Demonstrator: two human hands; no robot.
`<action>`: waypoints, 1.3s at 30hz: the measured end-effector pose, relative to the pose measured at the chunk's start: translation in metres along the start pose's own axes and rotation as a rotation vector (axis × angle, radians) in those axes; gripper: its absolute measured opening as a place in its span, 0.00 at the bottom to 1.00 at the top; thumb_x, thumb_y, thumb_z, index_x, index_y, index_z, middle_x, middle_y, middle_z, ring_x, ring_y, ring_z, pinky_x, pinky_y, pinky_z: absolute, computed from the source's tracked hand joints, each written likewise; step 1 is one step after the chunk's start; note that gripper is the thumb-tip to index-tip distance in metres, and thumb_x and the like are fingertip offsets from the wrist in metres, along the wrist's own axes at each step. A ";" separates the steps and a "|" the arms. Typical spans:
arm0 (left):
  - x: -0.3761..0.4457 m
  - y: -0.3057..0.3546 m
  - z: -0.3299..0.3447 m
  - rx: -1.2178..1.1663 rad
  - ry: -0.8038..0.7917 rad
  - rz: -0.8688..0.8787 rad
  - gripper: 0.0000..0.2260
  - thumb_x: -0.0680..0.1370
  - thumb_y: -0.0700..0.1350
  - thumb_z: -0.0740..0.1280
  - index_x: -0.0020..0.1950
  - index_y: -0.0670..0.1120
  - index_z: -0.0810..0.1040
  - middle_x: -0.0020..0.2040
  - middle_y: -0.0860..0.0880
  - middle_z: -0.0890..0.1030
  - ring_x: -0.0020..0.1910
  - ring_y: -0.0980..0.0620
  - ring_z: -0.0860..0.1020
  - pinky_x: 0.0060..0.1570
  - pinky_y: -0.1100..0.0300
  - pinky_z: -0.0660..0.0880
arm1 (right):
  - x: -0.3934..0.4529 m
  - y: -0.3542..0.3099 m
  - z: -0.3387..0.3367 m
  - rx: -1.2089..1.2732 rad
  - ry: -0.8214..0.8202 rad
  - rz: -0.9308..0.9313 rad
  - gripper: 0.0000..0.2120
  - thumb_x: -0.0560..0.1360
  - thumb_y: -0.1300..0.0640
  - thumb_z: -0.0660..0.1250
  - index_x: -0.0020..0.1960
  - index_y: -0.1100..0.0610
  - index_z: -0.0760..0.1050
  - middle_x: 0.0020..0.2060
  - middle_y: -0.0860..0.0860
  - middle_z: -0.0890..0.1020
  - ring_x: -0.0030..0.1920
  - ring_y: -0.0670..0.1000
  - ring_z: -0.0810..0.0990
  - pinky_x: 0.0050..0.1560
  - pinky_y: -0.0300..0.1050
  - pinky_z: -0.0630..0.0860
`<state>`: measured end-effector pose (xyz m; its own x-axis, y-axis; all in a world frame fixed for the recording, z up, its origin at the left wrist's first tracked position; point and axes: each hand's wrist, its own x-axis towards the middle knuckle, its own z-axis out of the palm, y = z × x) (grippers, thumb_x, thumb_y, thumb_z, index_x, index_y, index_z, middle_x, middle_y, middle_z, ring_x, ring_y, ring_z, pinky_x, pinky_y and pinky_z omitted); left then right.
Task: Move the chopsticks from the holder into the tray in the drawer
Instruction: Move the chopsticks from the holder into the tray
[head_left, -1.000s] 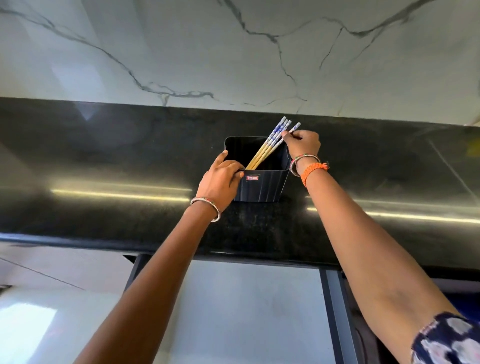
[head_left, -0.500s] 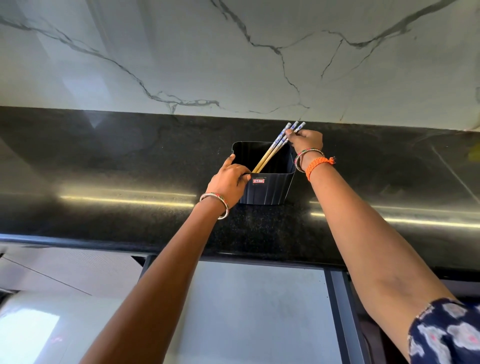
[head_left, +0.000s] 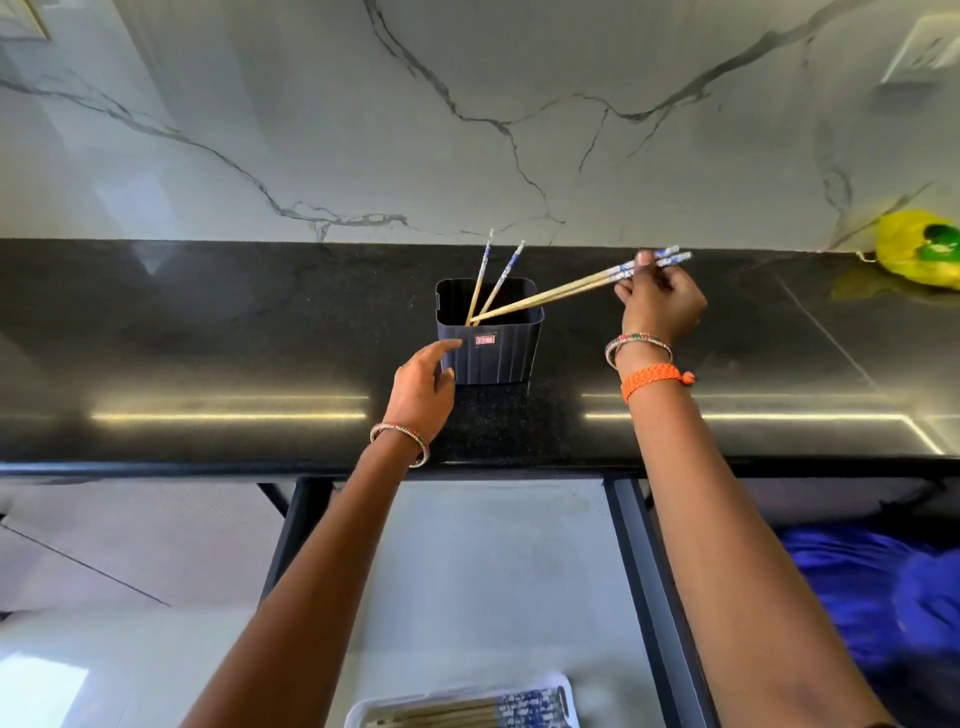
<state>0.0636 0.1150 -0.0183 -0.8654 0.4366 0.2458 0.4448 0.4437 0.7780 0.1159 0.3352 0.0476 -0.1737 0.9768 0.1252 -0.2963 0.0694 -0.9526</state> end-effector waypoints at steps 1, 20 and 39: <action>-0.012 -0.001 -0.001 -0.039 0.004 -0.033 0.18 0.77 0.34 0.59 0.65 0.45 0.73 0.59 0.43 0.79 0.42 0.57 0.76 0.51 0.66 0.72 | -0.011 0.001 -0.014 0.011 0.010 0.007 0.09 0.73 0.61 0.70 0.45 0.68 0.81 0.34 0.58 0.82 0.30 0.48 0.81 0.37 0.44 0.83; -0.282 -0.108 -0.010 0.039 -0.014 -0.621 0.14 0.76 0.36 0.59 0.59 0.40 0.78 0.59 0.39 0.80 0.60 0.41 0.77 0.57 0.58 0.72 | -0.247 0.135 -0.248 -0.165 -0.069 0.734 0.16 0.75 0.67 0.65 0.30 0.61 0.71 0.17 0.49 0.77 0.18 0.43 0.76 0.21 0.39 0.76; -0.353 -0.153 -0.003 -0.100 -0.306 -0.865 0.17 0.76 0.36 0.63 0.65 0.38 0.71 0.57 0.36 0.80 0.52 0.41 0.78 0.57 0.50 0.75 | -0.292 0.159 -0.260 -0.284 0.003 0.954 0.08 0.76 0.66 0.65 0.53 0.69 0.74 0.54 0.66 0.79 0.58 0.65 0.78 0.48 0.52 0.79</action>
<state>0.3009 -0.1094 -0.2221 -0.7821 0.1787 -0.5971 -0.3629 0.6482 0.6694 0.3641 0.1138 -0.2122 -0.2198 0.6493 -0.7281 0.2016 -0.7000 -0.6851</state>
